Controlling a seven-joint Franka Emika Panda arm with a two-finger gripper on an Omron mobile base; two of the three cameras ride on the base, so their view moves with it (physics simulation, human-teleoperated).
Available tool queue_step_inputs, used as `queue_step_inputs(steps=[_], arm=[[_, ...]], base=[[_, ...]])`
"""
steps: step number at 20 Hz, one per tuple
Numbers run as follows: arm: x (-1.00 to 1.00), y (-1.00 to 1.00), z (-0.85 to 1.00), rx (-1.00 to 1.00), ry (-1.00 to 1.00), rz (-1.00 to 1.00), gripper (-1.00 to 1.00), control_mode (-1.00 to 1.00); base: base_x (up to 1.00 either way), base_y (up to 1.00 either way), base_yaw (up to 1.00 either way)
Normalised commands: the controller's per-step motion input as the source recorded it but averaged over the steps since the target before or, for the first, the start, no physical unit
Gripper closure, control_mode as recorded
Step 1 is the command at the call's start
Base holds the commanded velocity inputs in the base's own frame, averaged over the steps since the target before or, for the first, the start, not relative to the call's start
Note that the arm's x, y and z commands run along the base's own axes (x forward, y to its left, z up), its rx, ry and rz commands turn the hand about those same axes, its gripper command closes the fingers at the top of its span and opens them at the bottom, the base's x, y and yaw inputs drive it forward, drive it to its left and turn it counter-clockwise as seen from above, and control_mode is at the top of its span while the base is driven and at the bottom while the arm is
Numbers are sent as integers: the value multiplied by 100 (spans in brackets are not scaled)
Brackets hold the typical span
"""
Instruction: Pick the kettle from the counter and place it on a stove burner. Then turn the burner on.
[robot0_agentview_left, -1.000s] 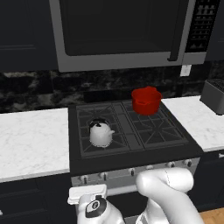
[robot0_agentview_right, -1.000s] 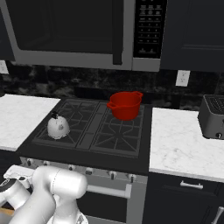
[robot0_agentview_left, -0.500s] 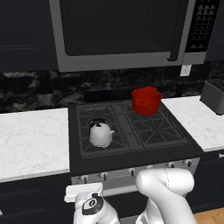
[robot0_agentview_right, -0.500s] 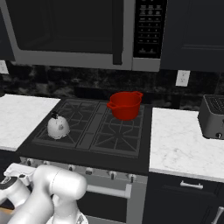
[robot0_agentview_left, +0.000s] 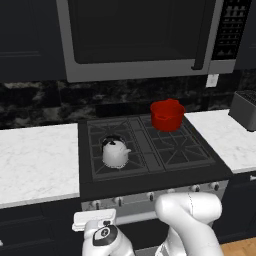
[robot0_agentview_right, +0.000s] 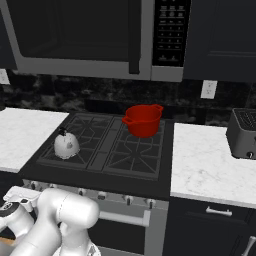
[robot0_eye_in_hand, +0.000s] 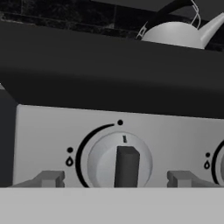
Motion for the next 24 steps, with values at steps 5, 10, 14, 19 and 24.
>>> queue_step_inputs(steps=[5,10,14,19,24], arm=[[0,0,3,0,-2,0,-100,-100],[-2,0,7,0,-3,0,-100,-100],[-11,-3,11,0,-2,0,-100,-100],[-11,-8,12,0,-2,0,-100,-100],[-8,-17,20,1,-3,0,-100,-100]], base=[[0,0,0],[0,0,0],[0,0,0],[0,0,0],[0,0,0]])
